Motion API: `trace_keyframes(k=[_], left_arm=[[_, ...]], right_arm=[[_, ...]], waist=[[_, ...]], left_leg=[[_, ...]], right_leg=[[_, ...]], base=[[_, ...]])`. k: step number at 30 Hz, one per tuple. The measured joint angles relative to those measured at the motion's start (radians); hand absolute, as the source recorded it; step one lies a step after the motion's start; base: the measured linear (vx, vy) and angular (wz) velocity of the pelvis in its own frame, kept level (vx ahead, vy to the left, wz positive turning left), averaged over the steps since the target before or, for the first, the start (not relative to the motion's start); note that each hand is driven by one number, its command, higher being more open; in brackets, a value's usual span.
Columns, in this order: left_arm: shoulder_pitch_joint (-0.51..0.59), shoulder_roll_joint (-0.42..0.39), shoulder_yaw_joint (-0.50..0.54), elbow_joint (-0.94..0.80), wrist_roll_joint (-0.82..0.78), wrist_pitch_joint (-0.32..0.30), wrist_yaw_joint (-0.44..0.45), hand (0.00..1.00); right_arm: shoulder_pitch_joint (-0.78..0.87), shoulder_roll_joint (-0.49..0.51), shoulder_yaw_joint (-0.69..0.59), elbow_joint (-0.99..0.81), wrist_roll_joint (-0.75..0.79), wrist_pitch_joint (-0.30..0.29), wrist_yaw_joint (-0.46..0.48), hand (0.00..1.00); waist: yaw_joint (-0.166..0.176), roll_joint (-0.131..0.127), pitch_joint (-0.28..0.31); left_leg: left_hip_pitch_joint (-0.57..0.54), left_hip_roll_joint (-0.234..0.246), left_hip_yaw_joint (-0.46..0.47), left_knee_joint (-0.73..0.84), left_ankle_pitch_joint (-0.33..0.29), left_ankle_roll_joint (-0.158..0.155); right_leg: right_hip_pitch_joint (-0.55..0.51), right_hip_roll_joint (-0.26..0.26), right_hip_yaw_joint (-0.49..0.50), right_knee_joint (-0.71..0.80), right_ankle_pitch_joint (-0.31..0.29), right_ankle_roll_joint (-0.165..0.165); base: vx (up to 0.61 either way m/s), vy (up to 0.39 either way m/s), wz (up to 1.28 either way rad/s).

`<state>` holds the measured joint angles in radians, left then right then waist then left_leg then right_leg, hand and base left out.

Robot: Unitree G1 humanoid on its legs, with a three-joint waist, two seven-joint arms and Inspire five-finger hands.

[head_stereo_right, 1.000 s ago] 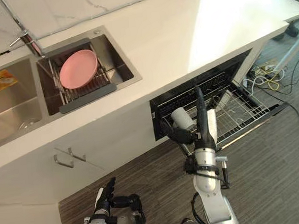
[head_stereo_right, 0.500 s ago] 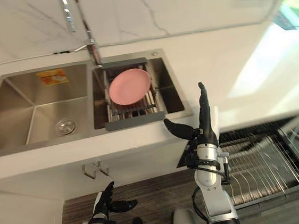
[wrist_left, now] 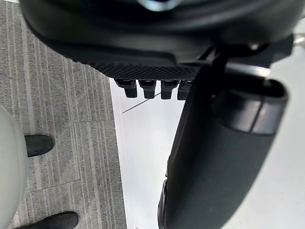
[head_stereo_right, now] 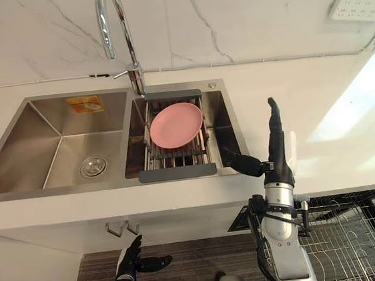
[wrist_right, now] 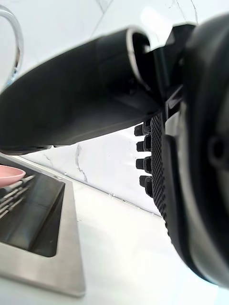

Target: Walk over to the sink, pick up the cup, carry it to the dishwasher, place the cup inside the dishwasher, then close the dishwasher door

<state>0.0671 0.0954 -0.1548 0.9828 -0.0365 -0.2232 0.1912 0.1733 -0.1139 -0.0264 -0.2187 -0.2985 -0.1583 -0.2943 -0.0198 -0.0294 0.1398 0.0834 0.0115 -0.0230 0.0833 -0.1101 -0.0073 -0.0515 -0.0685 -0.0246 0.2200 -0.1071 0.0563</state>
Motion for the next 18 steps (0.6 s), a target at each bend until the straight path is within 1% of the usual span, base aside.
trace_keyframes(k=[5, 6, 11, 13, 15, 16, 18], left_arm=[[0.0, 0.002, 0.0, 0.001, 0.0, 0.001, -0.002, 1.0], [0.012, 0.022, 0.001, 0.006, 0.001, 0.007, -0.006, 1.0], [0.012, 0.021, 0.001, 0.006, 0.001, 0.008, -0.006, 1.0], [0.014, 0.019, 0.001, 0.006, 0.001, 0.013, -0.009, 1.0], [0.016, 0.014, 0.001, 0.006, 0.001, 0.03, -0.025, 1.0], [0.016, 0.011, 0.001, 0.006, 0.001, 0.033, -0.028, 1.0], [0.019, 0.004, 0.0, 0.006, 0.0, 0.045, -0.04, 1.0]], right_arm=[[0.001, -0.005, 0.016, 0.009, -0.011, 0.0, 0.03, 1.0], [0.015, -0.056, 0.08, 0.058, -0.011, 0.0, 0.076, 1.0], [0.015, -0.055, 0.08, 0.058, -0.011, 0.0, 0.076, 1.0], [0.015, -0.05, 0.077, 0.058, -0.011, 0.001, 0.076, 1.0], [0.025, -0.023, 0.05, 0.058, -0.01, 0.002, 0.075, 1.0], [0.028, -0.015, 0.039, 0.058, -0.01, 0.004, 0.075, 1.0], [0.032, 0.015, -0.006, 0.058, -0.009, 0.023, 0.073, 1.0]], waist=[[-0.001, 0.0, -0.001], [-0.011, -0.012, -0.02], [-0.012, -0.011, -0.02], [-0.019, -0.007, -0.023], [-0.022, 0.01, -0.034], [-0.022, 0.014, -0.036], [-0.023, 0.028, -0.046]], left_leg=[[0.001, 0.005, -0.012, -0.026, 0.001, -0.001], [-0.003, 0.006, -0.009, -0.05, 0.018, -0.023], [-0.003, 0.007, -0.007, -0.051, 0.018, -0.023], [-0.002, 0.008, -0.005, -0.052, 0.017, -0.023], [0.0, 0.013, -0.003, -0.055, 0.017, -0.023], [0.002, 0.014, -0.001, -0.056, 0.017, -0.023], [0.005, 0.017, 0.005, -0.056, 0.014, -0.028]], right_leg=[[0.0, 0.002, -0.02, -0.008, 0.003, -0.002], [-0.013, 0.0, -0.025, -0.011, 0.016, -0.003], [-0.013, 0.0, -0.024, -0.014, 0.016, -0.003], [-0.005, 0.001, -0.026, -0.031, 0.02, -0.003], [0.015, 0.006, -0.028, -0.07, 0.039, -0.003], [0.023, 0.007, -0.029, -0.082, 0.046, -0.002], [0.048, 0.009, -0.033, -0.128, 0.067, 0.0]], base=[[-0.06, -0.01, 0.13], [-0.03, -0.006, 0.03], [0.0, 0.0, 0.0], [0.0, 0.0, 0.0], [0.02, 0.005, -0.01], [0.04, 0.015, -0.01], [0.03, 0.017, 0.01]])
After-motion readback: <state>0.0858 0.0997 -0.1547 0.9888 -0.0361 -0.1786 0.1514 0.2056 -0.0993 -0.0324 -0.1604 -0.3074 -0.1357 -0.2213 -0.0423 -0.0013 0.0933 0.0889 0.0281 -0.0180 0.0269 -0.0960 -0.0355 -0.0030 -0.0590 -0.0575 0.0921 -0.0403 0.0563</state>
